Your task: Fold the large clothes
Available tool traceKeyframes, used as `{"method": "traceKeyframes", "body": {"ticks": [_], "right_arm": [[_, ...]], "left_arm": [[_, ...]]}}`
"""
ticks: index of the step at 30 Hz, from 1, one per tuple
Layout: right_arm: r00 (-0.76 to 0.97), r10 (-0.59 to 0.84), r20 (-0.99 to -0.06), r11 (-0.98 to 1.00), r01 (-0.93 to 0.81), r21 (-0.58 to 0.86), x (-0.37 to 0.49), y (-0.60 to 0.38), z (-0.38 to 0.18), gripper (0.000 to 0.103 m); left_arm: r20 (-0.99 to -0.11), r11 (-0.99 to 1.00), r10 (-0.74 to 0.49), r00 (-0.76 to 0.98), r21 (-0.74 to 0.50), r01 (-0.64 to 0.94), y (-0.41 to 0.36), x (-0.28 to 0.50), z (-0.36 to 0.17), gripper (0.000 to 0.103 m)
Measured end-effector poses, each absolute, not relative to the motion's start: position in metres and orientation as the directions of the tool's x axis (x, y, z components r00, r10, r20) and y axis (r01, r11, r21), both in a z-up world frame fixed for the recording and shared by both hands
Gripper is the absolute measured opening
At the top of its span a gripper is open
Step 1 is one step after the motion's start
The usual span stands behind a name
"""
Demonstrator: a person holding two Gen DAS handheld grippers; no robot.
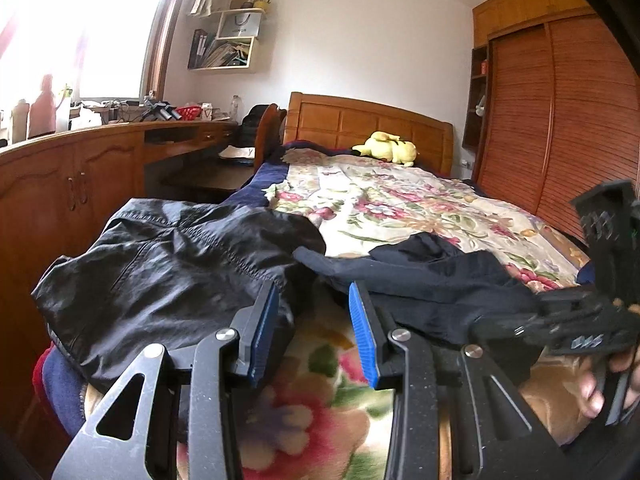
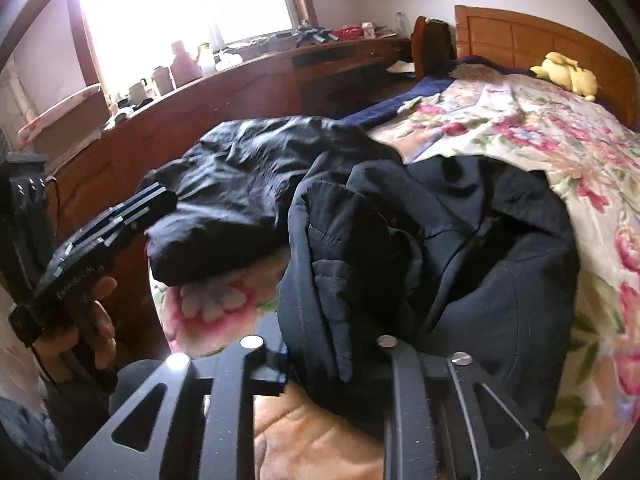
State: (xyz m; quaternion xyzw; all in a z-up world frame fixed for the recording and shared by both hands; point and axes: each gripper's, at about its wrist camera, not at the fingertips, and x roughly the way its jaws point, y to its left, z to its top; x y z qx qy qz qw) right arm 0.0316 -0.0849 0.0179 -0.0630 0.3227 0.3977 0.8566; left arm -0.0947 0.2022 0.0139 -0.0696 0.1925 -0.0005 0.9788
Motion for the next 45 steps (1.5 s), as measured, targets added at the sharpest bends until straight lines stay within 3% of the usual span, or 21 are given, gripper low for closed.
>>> {"method": "traceKeyframes", "body": {"ticks": [1, 3, 6, 12, 21, 25, 30, 40, 45], "right_arm": [[0.489, 0.647, -0.585, 0.679, -0.719, 0.148, 0.019, -0.094, 0.03, 0.048], [0.507, 0.664, -0.55, 0.676, -0.722, 0.149, 0.009, -0.112, 0.044, 0.061], [0.544, 0.657, -0.522, 0.692, -0.709, 0.133, 0.0, -0.134, 0.058, 0.068], [0.636, 0.586, -0.503, 0.768, -0.633, 0.095, 0.008, -0.168, 0.06, 0.07], [0.62, 0.423, -0.661, 0.85, -0.524, 0.052, 0.117, -0.162, 0.004, 0.07], [0.547, 0.454, -0.703, 0.844, -0.518, 0.141, 0.152, -0.157, -0.015, 0.07], [0.496, 0.429, -0.755, 0.851, -0.502, 0.154, 0.173, -0.141, -0.038, 0.075], [0.52, 0.419, -0.744, 0.873, -0.455, 0.175, 0.2, -0.14, -0.052, 0.087], [0.436, 0.521, -0.734, 0.83, -0.461, 0.315, 0.212, -0.145, -0.068, 0.087]], "left_arm": [[-0.374, 0.991, -0.035, 0.927, -0.136, -0.018, 0.2, -0.095, 0.016, 0.038], [-0.367, 0.991, -0.048, 0.929, -0.133, -0.002, 0.195, -0.094, 0.021, 0.038], [-0.358, 0.992, -0.066, 0.931, -0.121, 0.024, 0.184, -0.092, 0.026, 0.038], [-0.379, 0.993, -0.106, 0.919, -0.084, 0.08, 0.155, -0.08, 0.026, 0.038], [-0.404, 0.989, -0.146, 0.903, -0.041, 0.142, 0.118, -0.066, 0.026, 0.038], [-0.437, 0.988, -0.14, 0.889, 0.001, 0.156, 0.107, -0.059, 0.018, 0.038], [-0.505, 0.989, -0.123, 0.855, 0.01, 0.148, 0.109, -0.052, -0.008, 0.038], [-0.545, 0.994, -0.105, 0.832, -0.03, 0.106, 0.128, -0.05, -0.028, 0.038], [-0.544, 0.995, -0.099, 0.833, -0.032, 0.098, 0.131, -0.05, -0.03, 0.038]]}}
